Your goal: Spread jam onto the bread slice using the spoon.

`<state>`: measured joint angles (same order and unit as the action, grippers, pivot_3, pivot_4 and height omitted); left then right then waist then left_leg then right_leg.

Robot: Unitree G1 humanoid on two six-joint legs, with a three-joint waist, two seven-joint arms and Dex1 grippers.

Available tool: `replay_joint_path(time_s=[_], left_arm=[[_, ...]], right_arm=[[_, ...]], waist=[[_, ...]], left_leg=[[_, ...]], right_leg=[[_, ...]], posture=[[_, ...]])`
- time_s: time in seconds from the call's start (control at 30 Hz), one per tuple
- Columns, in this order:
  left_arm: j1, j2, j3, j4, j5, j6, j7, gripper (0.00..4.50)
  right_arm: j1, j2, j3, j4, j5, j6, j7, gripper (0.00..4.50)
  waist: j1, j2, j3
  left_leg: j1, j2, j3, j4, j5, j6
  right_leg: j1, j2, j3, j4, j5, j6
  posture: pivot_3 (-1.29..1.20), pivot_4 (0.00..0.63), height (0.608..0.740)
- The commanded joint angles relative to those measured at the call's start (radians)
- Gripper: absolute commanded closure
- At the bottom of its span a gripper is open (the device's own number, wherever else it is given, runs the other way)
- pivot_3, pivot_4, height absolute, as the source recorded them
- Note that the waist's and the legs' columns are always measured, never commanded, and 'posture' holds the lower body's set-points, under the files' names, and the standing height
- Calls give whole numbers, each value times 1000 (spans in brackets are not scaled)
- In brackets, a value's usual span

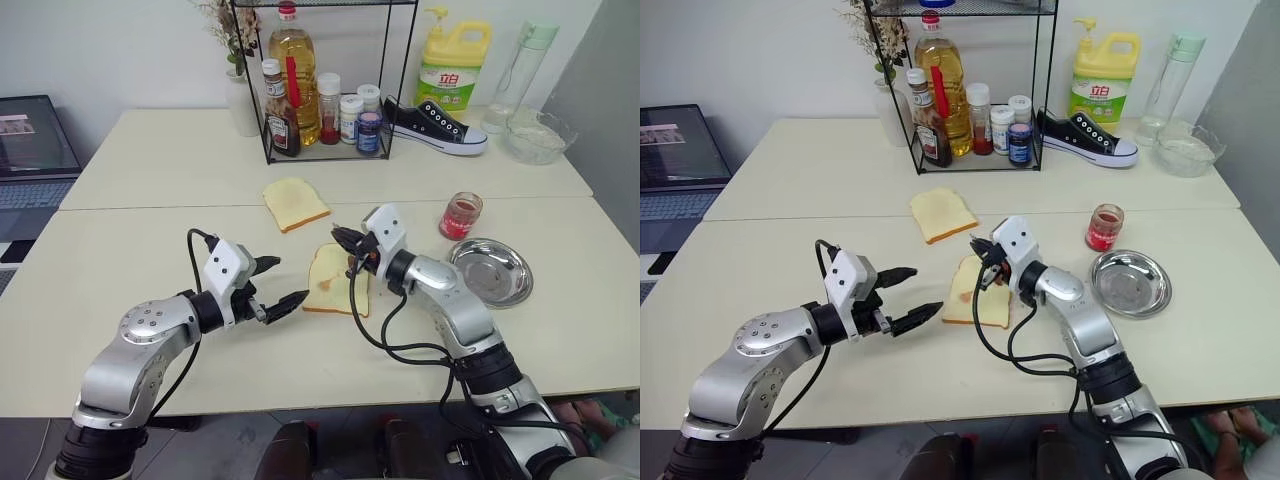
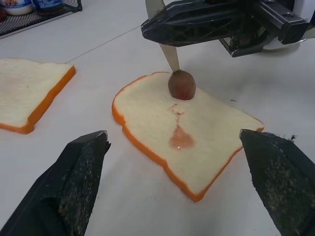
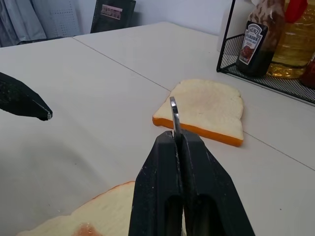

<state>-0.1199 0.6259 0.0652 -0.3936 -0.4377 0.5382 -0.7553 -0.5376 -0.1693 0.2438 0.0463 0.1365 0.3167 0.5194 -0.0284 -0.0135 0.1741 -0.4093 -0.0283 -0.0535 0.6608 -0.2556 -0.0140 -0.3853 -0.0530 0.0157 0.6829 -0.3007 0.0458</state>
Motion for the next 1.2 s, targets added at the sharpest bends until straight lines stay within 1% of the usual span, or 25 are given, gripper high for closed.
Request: replay_joint_path(time_s=[0.03, 0.23, 0.33, 0.4, 0.53, 0.6, 0.7, 0.77, 1.0, 1.2], left_arm=[[4, 3, 9, -23, -2, -20, -1, 0], [13, 12, 19, -24, -7, -23, -10, 0], [24, 18, 24, -30, -8, -27, -13, 0], [28, 20, 26, -32, -9, -29, -14, 0], [34, 25, 28, -26, -7, -38, -25, 0], [35, 28, 30, -23, -7, -40, -30, 0], [37, 34, 32, -21, -8, -43, -35, 0], [37, 37, 33, -20, -9, -44, -38, 0], [36, 44, 38, -17, -9, -40, -46, 0], [36, 45, 38, -19, -11, -37, -47, 0]], right_arm=[[-21, -14, -37, -38, 19, 50, 9, 4478], [-83, -37, -124, -182, 120, 208, 16, 4478], [-108, -26, -181, -222, 189, 301, -7, 4478], [-113, -20, -195, -235, 210, 335, -19, 4478], [-112, 136, -358, -188, 397, 533, -155, 4478], [-103, 184, -396, -153, 435, 573, -192, 4478], [-96, 235, -428, -99, 467, 594, -231, 4478], [-93, 252, -427, -69, 473, 590, -237, 4478], [-76, 276, -408, 40, 454, 541, -226, 4478], [-102, 311, -441, 89, 489, 528, -245, 4478]], waist=[[0, 0, 0], [0, 0, 0], [0, 0, 0], [0, 0, 0], [-1, 0, 0], [-1, 0, 0], [0, 0, 0], [0, 1, 0], [-2, 1, 0], [-3, 1, 0]], left_leg=[[0, 0, 0, 0, 0, 0], [0, 0, 0, 0, 0, 0], [0, 0, 0, 0, 0, 0], [0, 0, 0, -1, 0, 0], [0, 1, 0, -1, 0, 0], [0, 1, 0, -1, 0, 0], [0, 0, 0, -1, 0, 0], [0, 0, 0, -1, 0, 0], [0, 0, 1, -1, 0, 0], [0, 0, 1, -1, 0, 0]], right_leg=[[0, 0, 0, 0, 0, 0], [0, 0, 0, 0, 0, 0], [0, 0, 0, 0, 0, 0], [0, 0, 1, 0, 0, 0], [0, 0, 1, 0, 0, 0], [-1, 0, 1, 0, 0, 0], [-1, 0, 1, 0, 0, 0], [-1, 0, 1, 0, 0, 0], [-1, 0, 0, 1, 0, 0], [-2, 0, 0, 1, 0, 0]], posture=[[0, 150, 740], [0, 150, 740], [0, 150, 740], [0, 150, 740], [0, 150, 740], [0, 150, 740], [0, 150, 740], [0, 150, 740], [0, 150, 740], [0, 150, 740]])
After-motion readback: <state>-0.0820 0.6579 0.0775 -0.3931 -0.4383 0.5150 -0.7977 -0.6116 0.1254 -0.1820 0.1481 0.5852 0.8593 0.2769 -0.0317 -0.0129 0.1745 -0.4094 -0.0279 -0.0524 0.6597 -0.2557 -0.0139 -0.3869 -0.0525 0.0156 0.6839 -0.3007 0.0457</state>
